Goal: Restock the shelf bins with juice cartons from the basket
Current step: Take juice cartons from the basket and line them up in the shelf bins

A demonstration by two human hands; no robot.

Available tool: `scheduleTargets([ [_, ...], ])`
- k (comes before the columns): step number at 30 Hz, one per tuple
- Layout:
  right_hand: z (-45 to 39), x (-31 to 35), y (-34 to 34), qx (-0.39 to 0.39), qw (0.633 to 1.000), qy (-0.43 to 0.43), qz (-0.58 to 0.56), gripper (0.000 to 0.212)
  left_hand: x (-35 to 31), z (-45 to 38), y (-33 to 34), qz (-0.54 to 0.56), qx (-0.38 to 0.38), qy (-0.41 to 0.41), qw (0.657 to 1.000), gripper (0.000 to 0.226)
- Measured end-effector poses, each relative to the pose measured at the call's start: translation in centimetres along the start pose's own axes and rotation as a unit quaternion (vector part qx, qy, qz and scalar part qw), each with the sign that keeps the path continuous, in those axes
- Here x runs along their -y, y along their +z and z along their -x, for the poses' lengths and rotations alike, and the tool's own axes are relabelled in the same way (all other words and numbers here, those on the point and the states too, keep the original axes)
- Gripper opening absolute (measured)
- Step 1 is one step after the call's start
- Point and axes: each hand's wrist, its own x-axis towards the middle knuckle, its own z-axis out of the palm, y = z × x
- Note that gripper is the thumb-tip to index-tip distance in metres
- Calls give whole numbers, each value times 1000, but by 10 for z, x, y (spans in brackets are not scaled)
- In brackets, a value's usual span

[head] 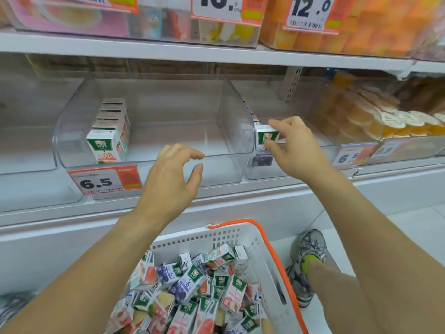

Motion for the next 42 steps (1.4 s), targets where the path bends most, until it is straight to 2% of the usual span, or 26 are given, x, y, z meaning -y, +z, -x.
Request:
scheduleTargets([
  [5,-2,-1,1,-54,998,10,-24,38,-3,0,4,2,-13,-11,1000,15],
  [9,-5,-4,3,-3,1000,14,-15,32,-5,0,6,2,-27,-13,1000,15],
  [11,-5,-4,2,25,1000,8,12,16,-5,0,7,2,-29,-13,999,15],
  [14,4,-2,-1,65,997,-16,30,32,-4,0,7,4,-30,-10,999,15],
  [18,10,-4,-4,96,993,-25,58,31,-3,0,6,10,-34,0,999,15],
  [20,18,-5,-1,49,996,-36,66,31,-4,4,5,18,-79,15,997,12],
  [23,49,8,5,-136,987,-78,-42,22,-5,21,12,17,-180,23,983,6],
  [24,61,13,11,-162,980,-90,-74,18,-6,30,18,21,-184,24,982,5],
  [25,73,17,18,-152,978,-96,-101,16,-6,39,25,24,-169,30,985,5],
  [27,97,22,40,-59,985,-79,-140,16,-2,62,42,19,-92,44,995,5],
  [29,122,19,68,77,985,-32,-150,16,6,88,57,22,63,-3,998,7],
  [31,148,11,95,205,970,15,-127,17,19,117,69,26,241,-105,965,13],
  [33,172,2,120,318,940,66,-108,17,32,150,78,17,360,-189,914,19],
  [36,201,-12,149,465,880,89,-34,24,41,204,88,50,407,-292,864,22],
  [39,221,-27,167,621,779,45,72,50,36,254,105,96,440,-362,816,31],
  [41,226,-34,173,676,730,35,100,65,32,274,116,125,446,-389,796,32],
  [42,227,-37,174,688,718,37,100,71,32,279,119,133,436,-400,795,31],
])
